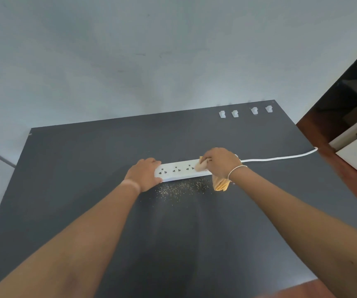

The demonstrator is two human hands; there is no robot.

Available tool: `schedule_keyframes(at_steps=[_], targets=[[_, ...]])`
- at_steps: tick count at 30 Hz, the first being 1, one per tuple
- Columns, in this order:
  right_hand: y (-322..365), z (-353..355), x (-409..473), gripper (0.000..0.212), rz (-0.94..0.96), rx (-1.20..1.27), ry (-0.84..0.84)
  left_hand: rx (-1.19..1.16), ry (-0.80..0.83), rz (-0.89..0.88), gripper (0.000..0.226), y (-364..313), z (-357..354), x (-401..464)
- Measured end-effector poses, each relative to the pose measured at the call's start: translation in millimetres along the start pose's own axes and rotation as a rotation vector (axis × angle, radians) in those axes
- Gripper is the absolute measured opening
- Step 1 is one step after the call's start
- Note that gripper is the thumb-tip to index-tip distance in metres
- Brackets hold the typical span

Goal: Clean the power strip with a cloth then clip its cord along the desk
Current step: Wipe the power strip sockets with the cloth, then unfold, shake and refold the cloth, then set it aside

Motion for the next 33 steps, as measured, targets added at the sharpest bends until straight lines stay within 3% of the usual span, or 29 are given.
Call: schedule_keyframes(at_steps=[4,9,14,27,33], targets=[[15,9,-7,0.036,0.03,0.578,-0.032,-0.172,-0.032,0.003,0.06,-2,23,-3],[46,17,-10,0.041,0.117,0.747,-0.037,-0.737,-0.047,0.033,0.043,-1,62,-9],[82,8,-14,0.063,0.215,0.788,-0.015,-1.063,-0.04,0.03,0.035,8,89,-25],[143,-19,-12,0.066,0.363,0.751,-0.018,-1.071,-0.139,0.103,0.024,64,97,-54],[161,-39,-11,0.065,0.34,0.754,0.108,-1.021,-0.243,0.081,0.013,86,107,-62]])
Point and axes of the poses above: each hand's wrist, its own x-axis towards the middle knuckle, its own z-axis out of the back of the hand, y = z × x, the point moved 8 cm from there along x, towards the middle knuckle, and after that the axes turned 8 degrees about x, right-handed, at the moved point
